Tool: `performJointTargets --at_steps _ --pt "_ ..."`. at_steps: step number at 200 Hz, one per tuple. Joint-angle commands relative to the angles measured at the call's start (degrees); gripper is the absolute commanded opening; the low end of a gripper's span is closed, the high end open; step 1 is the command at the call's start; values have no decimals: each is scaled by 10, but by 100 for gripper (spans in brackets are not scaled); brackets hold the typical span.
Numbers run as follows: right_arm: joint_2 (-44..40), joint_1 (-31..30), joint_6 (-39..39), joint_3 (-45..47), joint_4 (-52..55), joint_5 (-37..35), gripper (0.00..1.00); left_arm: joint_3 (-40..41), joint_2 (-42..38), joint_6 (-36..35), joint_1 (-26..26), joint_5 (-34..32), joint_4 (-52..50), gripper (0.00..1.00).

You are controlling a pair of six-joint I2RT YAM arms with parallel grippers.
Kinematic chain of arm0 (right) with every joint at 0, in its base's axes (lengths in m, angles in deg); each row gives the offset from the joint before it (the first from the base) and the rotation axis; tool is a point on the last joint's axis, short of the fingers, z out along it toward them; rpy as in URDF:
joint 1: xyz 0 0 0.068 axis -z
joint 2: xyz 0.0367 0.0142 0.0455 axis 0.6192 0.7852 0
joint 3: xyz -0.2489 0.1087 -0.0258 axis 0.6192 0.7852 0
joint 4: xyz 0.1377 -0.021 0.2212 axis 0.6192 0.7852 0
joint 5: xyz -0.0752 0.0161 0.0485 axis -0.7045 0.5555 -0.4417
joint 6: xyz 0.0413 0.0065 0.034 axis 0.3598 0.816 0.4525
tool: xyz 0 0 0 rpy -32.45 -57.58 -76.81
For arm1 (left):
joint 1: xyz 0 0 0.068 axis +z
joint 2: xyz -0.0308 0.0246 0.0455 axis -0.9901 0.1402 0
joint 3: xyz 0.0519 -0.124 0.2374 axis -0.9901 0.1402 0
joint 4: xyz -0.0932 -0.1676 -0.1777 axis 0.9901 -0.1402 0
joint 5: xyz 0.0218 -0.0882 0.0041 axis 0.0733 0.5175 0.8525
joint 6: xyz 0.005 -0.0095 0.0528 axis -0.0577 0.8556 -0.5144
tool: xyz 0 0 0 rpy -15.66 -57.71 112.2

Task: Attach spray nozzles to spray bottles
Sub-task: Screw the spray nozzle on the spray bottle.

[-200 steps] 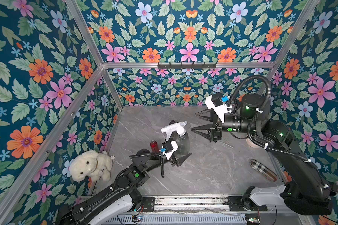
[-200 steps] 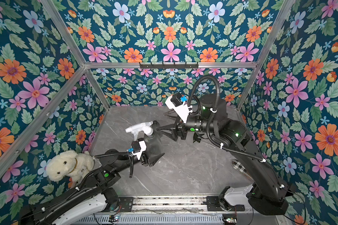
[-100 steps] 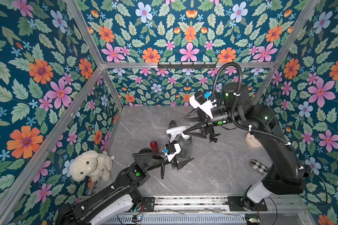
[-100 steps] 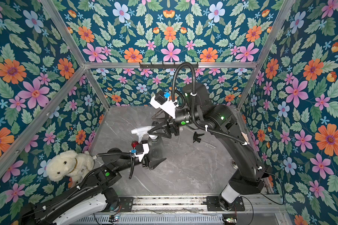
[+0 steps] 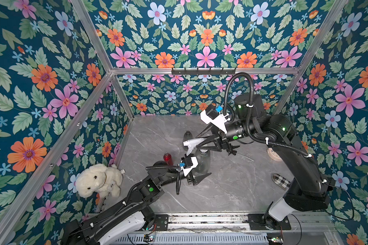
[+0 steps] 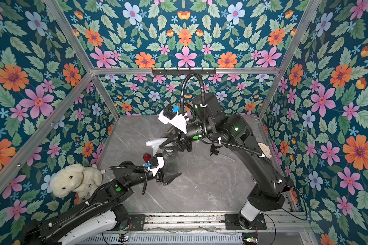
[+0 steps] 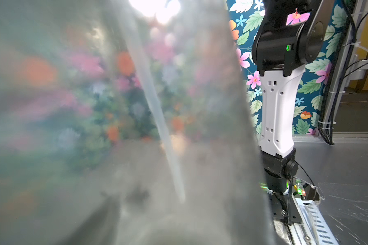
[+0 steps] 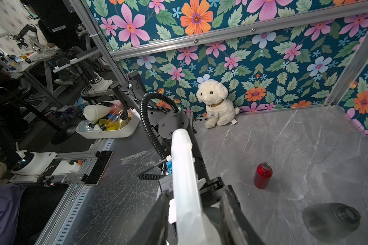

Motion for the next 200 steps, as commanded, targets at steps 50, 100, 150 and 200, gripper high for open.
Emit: performJointTargets --at_steps 50,100,150,200 --pt "-61 0 23 104 -111 -18 21 14 -6 11 1 -20 54 0" --pt "-105 -1 53 186 -186 -27 9 21 -11 16 1 -32 74 0" --pt "-139 0 77 251 -241 -34 12 26 -14 20 1 -36 84 0" --pt "-116 0 31 165 -122 -58 44 12 -12 7 1 -4 43 0"
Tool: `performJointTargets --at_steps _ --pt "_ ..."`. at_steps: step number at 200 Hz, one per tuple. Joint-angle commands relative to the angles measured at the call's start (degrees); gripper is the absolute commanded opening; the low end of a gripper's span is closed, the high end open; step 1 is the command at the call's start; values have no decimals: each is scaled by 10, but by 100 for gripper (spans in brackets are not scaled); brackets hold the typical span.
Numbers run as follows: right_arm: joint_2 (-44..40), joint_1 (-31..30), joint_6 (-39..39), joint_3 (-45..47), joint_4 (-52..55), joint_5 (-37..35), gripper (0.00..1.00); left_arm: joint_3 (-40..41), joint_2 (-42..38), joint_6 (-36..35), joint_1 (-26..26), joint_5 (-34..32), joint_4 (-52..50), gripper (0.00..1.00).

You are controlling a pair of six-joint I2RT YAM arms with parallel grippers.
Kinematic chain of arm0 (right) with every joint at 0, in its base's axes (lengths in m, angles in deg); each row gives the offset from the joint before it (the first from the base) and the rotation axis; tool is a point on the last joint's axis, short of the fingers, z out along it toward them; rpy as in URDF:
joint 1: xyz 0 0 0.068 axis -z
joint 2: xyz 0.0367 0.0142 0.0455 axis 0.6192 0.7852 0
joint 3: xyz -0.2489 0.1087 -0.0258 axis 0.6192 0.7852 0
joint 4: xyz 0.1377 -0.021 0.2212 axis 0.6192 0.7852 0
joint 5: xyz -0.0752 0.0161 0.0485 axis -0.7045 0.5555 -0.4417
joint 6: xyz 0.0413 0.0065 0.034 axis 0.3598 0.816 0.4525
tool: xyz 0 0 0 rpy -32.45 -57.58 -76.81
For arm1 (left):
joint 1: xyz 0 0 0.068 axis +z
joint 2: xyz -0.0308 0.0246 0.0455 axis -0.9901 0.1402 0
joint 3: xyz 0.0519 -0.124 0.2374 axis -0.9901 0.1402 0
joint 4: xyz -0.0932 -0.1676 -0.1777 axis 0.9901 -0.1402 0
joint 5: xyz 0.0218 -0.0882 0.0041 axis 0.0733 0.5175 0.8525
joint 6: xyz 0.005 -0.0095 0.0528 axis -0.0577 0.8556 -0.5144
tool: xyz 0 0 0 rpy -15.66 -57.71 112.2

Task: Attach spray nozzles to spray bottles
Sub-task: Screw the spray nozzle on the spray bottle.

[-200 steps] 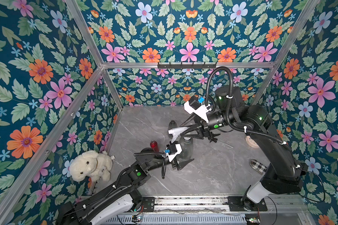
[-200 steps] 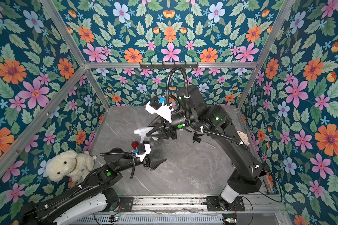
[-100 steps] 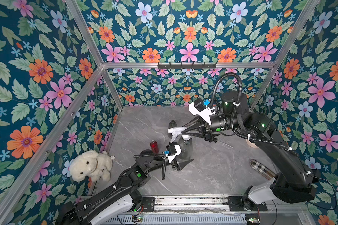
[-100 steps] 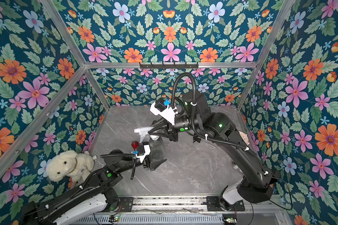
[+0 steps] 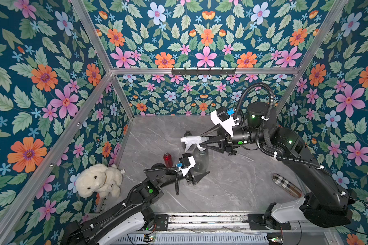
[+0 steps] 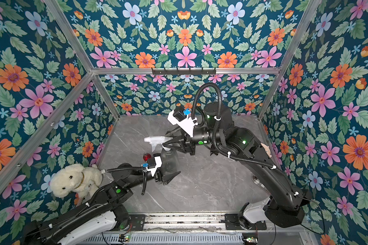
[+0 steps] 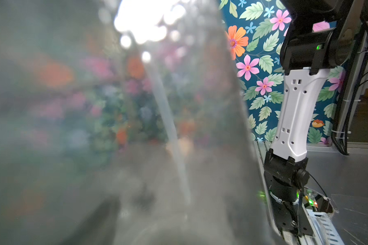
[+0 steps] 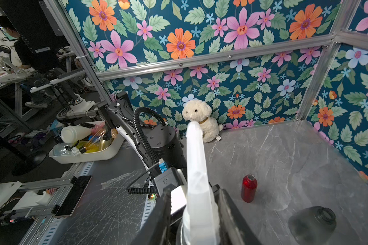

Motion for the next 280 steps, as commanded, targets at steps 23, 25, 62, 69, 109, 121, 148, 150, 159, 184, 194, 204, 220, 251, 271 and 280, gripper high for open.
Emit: performJointTargets --at_steps 23,25,62,69,109,121,148,150,159,184,194,204,220,251,271,280 --pt "20 0 -46 -49 97 -11 50 -13 6 -11 1 43 -5 0" --pt "21 0 -47 -51 99 -12 50 -13 6 -10 1 45 -7 0" --pt "53 0 -68 -107 151 -8 52 -21 12 -16 1 68 -26 0" --pt "59 0 -71 -117 159 -4 51 -23 15 -16 1 73 -29 0" --pt "87 -1 -79 -155 193 17 42 -25 18 -18 1 84 -35 0" --pt "91 -1 -80 -159 197 19 42 -26 19 -18 1 85 -37 0" --pt "91 0 -78 -159 195 19 30 -25 20 -19 1 83 -36 0" --pt "90 -1 -77 -159 195 19 29 -24 20 -19 1 83 -35 0" --pt "90 0 -76 -159 192 20 25 -25 19 -18 0 82 -34 0" --pt "87 0 -75 -154 187 24 12 -23 19 -17 0 74 -30 0" --pt "84 -1 -72 -150 181 25 6 -20 17 -17 1 65 -27 0" --pt "81 -1 -70 -143 173 25 1 -17 13 -15 1 55 -19 0" --pt "72 -1 -61 -126 153 25 0 -7 5 -9 1 34 0 0" --pt "24 0 -20 -40 50 -5 0 8 -6 -1 1 12 28 0" --pt "-15 0 25 31 -49 -30 0 14 -8 0 1 -1 38 0" --pt "-30 -1 45 61 -91 -40 0 17 -8 2 1 -7 45 0"
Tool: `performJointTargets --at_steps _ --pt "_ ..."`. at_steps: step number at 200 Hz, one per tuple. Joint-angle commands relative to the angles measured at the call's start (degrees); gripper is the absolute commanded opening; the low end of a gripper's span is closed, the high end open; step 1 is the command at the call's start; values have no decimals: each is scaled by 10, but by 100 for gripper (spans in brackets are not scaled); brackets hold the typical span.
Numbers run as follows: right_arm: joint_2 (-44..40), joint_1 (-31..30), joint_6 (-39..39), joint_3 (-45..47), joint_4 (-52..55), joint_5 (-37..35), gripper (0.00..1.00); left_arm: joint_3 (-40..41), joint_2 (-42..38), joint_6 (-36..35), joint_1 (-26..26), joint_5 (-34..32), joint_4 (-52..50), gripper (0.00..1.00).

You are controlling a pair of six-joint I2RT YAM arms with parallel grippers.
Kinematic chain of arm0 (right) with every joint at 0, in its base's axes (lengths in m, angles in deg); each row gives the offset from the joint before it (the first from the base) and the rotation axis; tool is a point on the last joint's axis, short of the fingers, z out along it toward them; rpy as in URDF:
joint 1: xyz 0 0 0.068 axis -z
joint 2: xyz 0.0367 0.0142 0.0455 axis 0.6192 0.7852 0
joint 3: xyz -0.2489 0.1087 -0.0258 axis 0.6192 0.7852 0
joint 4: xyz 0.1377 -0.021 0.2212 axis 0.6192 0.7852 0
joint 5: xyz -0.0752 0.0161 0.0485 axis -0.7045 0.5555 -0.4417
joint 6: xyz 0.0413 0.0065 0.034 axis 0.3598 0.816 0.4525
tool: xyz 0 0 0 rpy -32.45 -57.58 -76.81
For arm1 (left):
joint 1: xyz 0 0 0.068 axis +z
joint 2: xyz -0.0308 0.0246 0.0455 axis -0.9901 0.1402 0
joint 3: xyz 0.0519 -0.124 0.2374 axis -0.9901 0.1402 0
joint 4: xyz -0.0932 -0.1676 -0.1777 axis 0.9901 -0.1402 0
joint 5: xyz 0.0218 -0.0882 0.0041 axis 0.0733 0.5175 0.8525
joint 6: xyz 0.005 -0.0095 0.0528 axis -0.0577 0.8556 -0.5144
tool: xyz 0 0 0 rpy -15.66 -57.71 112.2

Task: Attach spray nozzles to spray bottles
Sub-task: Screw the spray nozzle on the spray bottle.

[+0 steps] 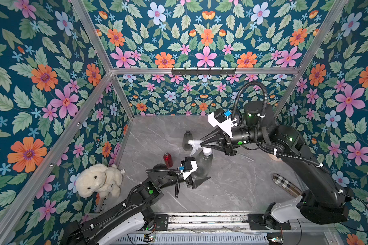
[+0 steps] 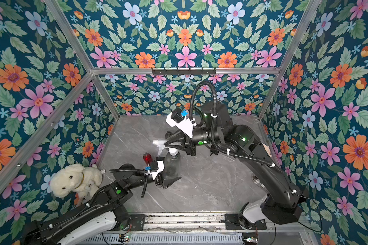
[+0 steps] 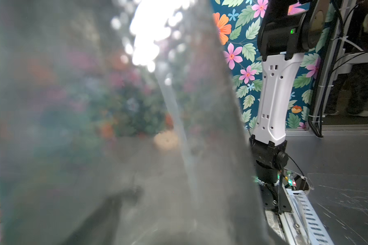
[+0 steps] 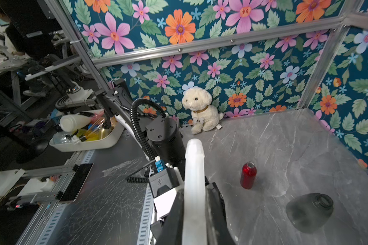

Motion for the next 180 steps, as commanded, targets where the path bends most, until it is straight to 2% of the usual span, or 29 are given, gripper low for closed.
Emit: performJointTargets --at_steps 1,49,81,180 --pt "-32 0 63 59 -129 -31 0 3 -4 16 2 -38 66 0" --pt "-85 -1 145 185 -295 -57 0 28 -7 41 2 -69 132 0" --pt "-88 -8 157 207 -326 -69 0 36 -2 52 2 -79 160 0" --pt "-105 -71 103 237 -339 -159 0 40 -20 74 2 -116 178 0"
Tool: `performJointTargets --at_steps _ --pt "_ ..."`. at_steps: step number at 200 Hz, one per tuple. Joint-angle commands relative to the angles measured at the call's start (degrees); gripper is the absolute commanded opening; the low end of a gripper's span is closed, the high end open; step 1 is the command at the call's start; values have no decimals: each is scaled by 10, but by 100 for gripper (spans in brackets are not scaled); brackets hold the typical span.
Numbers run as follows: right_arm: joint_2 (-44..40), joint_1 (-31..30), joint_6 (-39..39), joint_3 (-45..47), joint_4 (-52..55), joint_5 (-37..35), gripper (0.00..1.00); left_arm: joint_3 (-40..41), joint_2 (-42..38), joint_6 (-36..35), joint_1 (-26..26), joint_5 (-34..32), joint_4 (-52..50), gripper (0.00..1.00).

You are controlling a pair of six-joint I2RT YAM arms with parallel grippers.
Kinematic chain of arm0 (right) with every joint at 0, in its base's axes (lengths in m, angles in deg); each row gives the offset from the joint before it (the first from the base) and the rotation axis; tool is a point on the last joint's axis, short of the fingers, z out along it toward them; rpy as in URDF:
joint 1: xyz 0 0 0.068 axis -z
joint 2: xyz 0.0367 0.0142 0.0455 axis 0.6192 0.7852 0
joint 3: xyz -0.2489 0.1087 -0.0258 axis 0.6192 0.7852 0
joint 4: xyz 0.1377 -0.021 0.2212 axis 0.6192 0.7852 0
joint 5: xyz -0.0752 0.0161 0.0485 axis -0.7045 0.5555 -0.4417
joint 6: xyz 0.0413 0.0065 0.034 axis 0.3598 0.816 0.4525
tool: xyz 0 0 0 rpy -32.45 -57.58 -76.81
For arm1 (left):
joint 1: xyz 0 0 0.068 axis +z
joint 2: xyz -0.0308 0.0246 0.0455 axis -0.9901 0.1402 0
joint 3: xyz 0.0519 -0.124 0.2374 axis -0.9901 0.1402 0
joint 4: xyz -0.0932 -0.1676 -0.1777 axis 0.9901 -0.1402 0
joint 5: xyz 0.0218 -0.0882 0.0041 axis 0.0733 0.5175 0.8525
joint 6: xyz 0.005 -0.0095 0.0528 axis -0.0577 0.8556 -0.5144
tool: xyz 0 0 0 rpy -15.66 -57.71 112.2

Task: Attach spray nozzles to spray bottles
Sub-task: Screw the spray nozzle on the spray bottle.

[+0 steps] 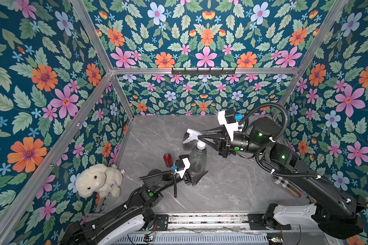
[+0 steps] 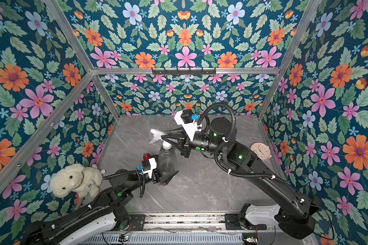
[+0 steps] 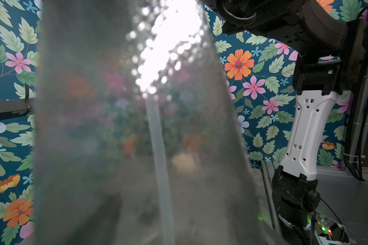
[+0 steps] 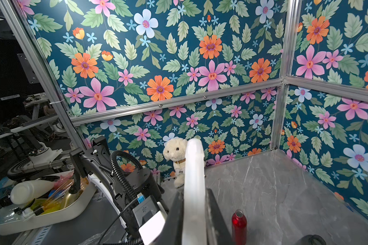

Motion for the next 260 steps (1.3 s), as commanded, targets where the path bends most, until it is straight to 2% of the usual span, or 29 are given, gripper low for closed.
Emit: performJointTargets --at_steps 1,36,72,96,134,159,206,260 --pt "-2 -19 -26 3 13 -25 0 -7 -6 20 2 -41 49 0" --pt "-7 -50 -11 27 -5 -83 0 -13 -9 18 2 -59 55 0" --pt "-5 -53 29 33 -1 -97 0 -23 -2 -5 2 -66 47 0" --pt "-3 -81 20 26 16 -168 0 -28 4 -13 2 -77 51 0" --pt "18 -117 -10 10 54 -226 0 -32 12 -21 2 -81 56 0" --pt "17 -121 -31 5 66 -239 0 -35 5 -25 1 -78 38 0" --pt "51 -127 -101 -92 203 -260 0 -48 -5 -27 2 -72 -8 0" --pt "44 -127 -83 -61 160 -265 0 -38 -11 -18 2 -76 27 0"
